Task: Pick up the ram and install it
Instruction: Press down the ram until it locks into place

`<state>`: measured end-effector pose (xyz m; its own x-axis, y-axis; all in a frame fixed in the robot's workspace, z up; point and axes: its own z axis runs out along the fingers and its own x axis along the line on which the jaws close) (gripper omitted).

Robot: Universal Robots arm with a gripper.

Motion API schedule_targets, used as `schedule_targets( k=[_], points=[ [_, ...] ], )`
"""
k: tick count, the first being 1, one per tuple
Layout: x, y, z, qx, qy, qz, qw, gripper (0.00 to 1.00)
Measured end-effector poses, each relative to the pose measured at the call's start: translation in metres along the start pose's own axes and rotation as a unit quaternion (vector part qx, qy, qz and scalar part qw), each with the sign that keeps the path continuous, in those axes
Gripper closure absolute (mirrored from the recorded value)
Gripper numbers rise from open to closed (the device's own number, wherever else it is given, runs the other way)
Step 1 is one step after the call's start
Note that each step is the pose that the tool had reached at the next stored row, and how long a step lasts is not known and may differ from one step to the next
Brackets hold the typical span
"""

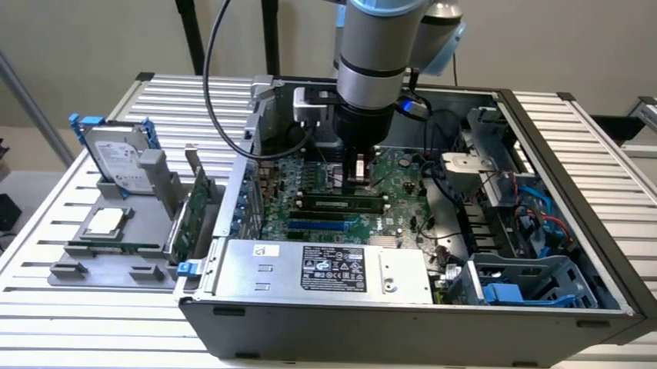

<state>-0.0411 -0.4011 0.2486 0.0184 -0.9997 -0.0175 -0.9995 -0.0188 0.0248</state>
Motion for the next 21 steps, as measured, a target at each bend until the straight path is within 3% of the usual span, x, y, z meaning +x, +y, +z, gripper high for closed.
schedule_targets(
  k=[21],
  points=[
    [0.0,0.0,0.0,0.0,0.0,0.0,1.0,1.0]
  ],
)
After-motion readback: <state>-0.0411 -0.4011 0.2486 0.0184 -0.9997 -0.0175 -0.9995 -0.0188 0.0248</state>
